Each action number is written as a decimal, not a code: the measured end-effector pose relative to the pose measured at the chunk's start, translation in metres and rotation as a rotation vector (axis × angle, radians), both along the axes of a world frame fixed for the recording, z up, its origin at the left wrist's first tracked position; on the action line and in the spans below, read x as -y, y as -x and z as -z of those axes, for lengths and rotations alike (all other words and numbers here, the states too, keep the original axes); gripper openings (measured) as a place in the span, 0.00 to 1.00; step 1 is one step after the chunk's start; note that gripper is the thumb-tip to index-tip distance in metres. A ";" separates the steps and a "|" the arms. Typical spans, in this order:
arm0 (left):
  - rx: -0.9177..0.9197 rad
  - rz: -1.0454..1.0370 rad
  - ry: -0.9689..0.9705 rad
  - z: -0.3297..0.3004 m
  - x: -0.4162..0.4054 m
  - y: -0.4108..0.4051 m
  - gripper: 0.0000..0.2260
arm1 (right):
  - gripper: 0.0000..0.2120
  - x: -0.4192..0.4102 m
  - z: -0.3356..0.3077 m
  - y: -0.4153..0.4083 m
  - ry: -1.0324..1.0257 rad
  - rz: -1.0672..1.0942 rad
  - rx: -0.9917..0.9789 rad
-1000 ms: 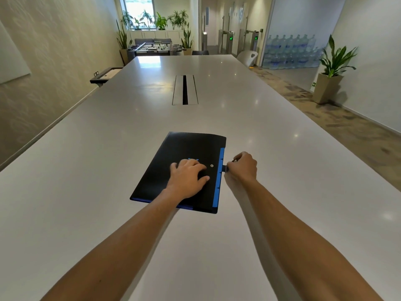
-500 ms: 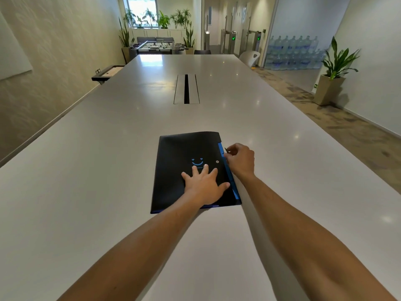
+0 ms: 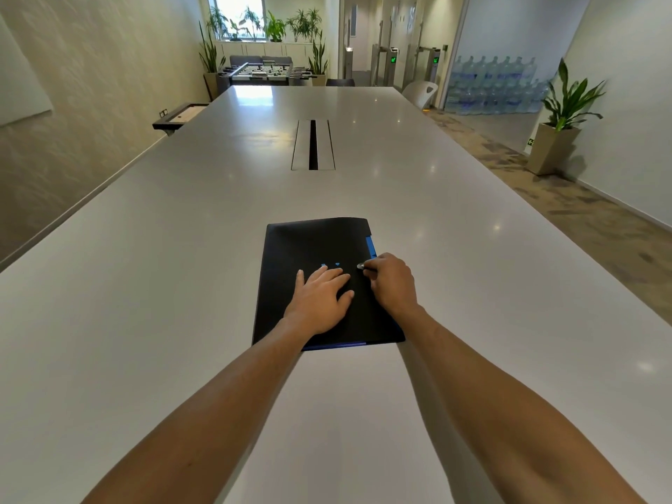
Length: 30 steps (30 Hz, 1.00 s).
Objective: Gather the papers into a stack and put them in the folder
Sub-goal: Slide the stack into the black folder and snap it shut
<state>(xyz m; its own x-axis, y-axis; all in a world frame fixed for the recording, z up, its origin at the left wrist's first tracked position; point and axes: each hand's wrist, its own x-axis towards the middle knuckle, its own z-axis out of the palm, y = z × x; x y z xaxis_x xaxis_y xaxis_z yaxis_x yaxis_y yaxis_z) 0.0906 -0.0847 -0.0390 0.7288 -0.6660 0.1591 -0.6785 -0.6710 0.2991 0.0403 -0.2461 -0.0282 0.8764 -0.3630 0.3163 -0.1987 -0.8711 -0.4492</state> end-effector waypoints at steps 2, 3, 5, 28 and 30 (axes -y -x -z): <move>-0.015 0.005 -0.005 0.001 0.000 0.000 0.23 | 0.11 0.000 0.000 -0.001 0.047 -0.012 -0.014; -0.018 0.007 -0.007 0.001 0.000 0.000 0.23 | 0.11 0.000 0.000 -0.002 0.072 -0.014 -0.022; -0.021 0.008 -0.009 0.001 0.000 0.001 0.23 | 0.10 0.000 0.000 -0.003 0.109 -0.015 -0.032; 0.002 -0.065 0.068 -0.006 -0.005 0.009 0.19 | 0.12 -0.015 -0.007 0.010 0.250 0.035 -0.188; 0.047 -0.213 0.178 -0.010 -0.010 0.012 0.15 | 0.15 -0.019 -0.006 0.015 0.217 0.072 -0.180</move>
<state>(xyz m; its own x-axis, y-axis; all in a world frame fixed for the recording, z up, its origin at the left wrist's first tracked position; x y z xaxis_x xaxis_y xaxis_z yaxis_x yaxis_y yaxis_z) 0.0789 -0.0745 -0.0286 0.8384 -0.4571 0.2970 -0.5437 -0.7398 0.3964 0.0258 -0.2269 -0.0226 0.9000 -0.3669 0.2355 -0.3228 -0.9238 -0.2057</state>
